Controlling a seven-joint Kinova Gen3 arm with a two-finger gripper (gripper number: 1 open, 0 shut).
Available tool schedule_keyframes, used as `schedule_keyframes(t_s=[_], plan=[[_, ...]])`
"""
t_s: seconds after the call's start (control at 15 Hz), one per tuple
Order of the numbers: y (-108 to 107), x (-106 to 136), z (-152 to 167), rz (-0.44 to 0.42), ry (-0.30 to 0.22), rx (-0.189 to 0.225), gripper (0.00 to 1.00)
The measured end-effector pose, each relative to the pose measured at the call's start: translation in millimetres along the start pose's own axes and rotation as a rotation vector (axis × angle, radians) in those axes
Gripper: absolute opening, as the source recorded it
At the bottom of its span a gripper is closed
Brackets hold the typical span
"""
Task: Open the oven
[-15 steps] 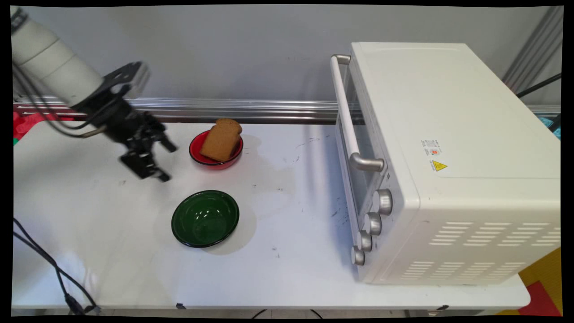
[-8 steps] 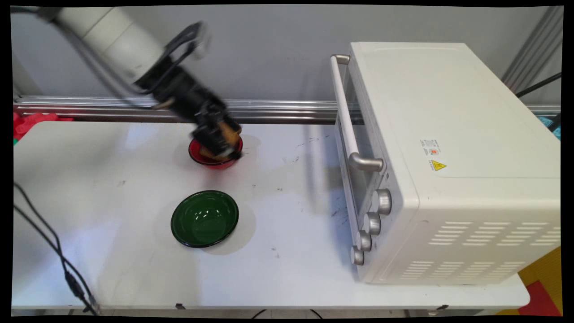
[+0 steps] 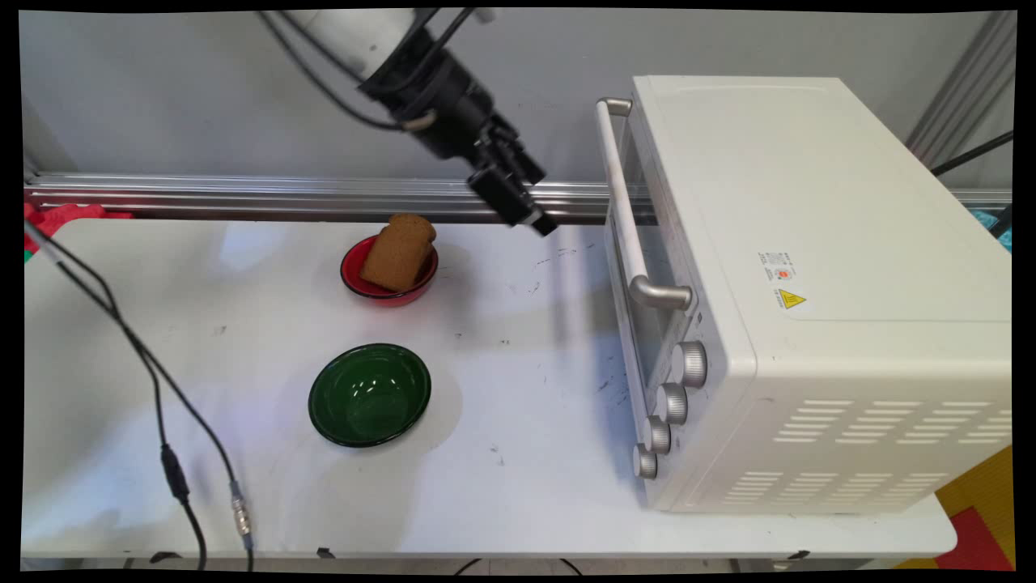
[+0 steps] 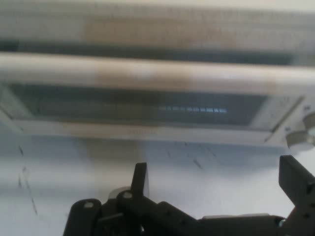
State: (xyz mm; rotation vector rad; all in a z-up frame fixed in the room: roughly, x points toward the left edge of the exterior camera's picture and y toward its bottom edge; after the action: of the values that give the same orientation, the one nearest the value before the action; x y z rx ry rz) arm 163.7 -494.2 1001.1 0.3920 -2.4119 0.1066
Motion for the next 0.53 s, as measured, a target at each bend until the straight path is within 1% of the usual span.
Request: schedule_keyframes(t_s=[0.13, 0.27, 0.53], plan=[[-6, 17, 5, 0.018, 0.018, 0.000, 1.00], [-11, 27, 9, 0.032, 0.027, -0.002, 1.00], [-21, 48, 18, 0.062, 0.038, -0.024, 1.00]])
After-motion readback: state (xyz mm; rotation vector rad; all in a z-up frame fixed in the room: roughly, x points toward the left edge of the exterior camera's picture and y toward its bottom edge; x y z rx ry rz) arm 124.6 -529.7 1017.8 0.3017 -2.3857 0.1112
